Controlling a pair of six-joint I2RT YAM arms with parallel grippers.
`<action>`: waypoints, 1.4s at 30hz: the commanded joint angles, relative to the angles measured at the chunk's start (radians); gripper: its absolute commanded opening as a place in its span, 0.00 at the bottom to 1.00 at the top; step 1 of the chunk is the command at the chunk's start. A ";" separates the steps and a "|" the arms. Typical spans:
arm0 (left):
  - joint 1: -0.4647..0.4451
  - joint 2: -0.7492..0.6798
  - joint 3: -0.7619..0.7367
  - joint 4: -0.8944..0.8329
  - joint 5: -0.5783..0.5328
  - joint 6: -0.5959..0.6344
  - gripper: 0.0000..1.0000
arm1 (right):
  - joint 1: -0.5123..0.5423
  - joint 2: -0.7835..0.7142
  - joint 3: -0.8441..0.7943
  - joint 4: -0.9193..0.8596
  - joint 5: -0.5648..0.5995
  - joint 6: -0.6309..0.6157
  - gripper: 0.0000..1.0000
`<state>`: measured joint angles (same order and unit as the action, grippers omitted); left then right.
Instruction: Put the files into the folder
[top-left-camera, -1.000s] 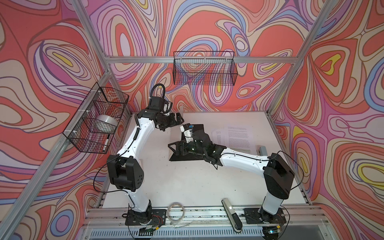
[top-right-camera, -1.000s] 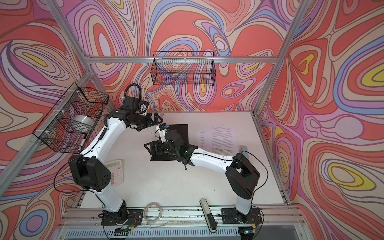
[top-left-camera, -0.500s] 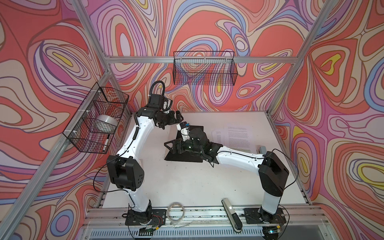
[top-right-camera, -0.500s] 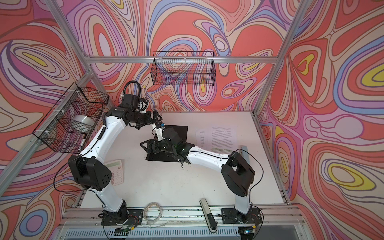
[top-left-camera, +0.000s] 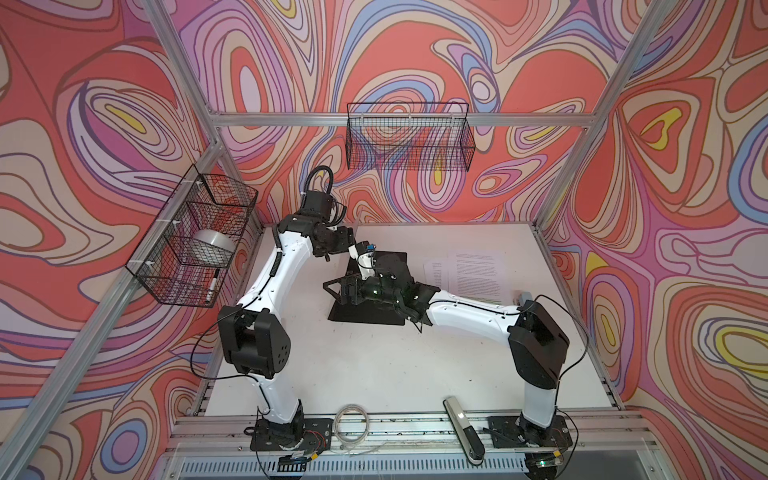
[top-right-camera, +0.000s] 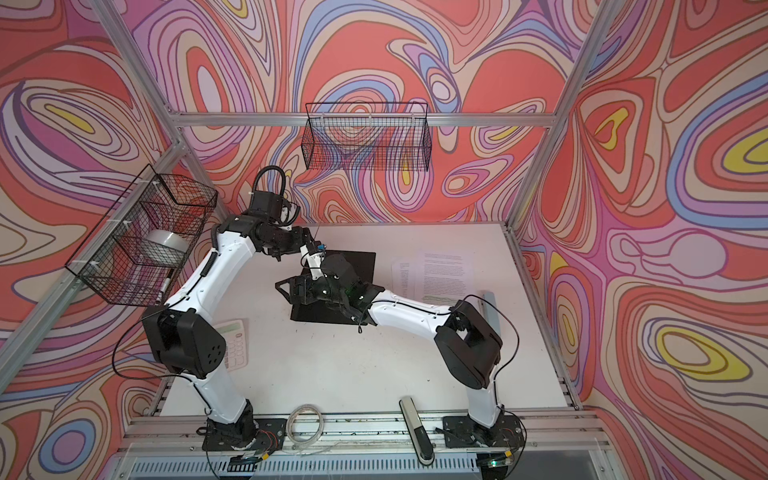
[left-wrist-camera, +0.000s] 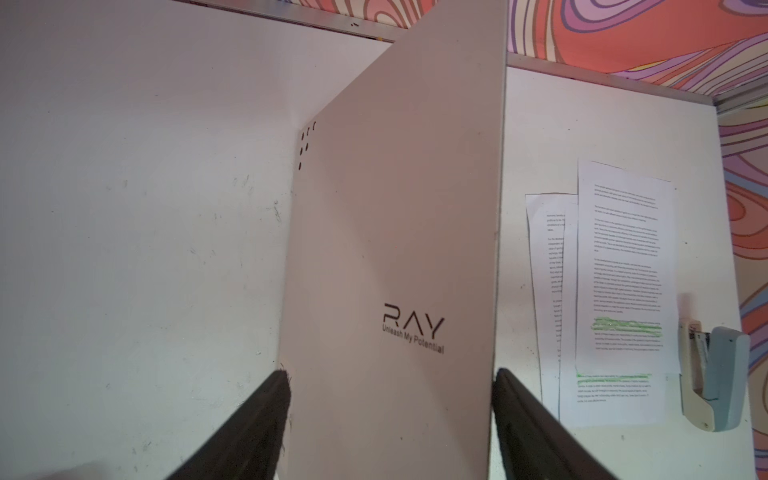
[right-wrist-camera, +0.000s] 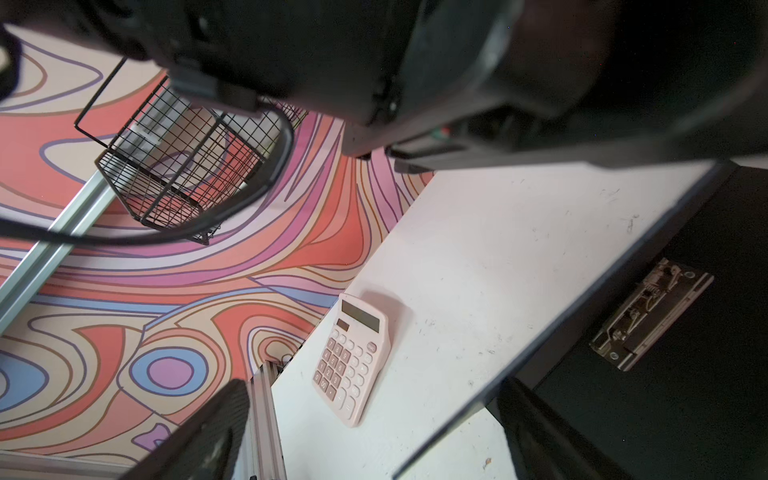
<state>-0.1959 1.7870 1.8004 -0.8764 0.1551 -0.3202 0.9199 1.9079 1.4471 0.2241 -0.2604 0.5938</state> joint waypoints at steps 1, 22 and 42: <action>-0.004 -0.008 -0.023 -0.033 -0.069 0.029 0.70 | 0.006 0.033 0.040 0.016 -0.019 0.002 0.98; -0.002 0.054 0.066 -0.161 -0.220 0.120 0.02 | 0.004 0.010 0.018 -0.031 0.004 -0.008 0.98; 0.068 -0.050 -0.193 0.050 0.090 0.244 0.00 | -0.202 -0.142 -0.037 -0.638 0.189 0.046 0.96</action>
<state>-0.1337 1.7397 1.6798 -0.8455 0.1333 -0.1089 0.7231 1.7802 1.3830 -0.2760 -0.0914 0.6491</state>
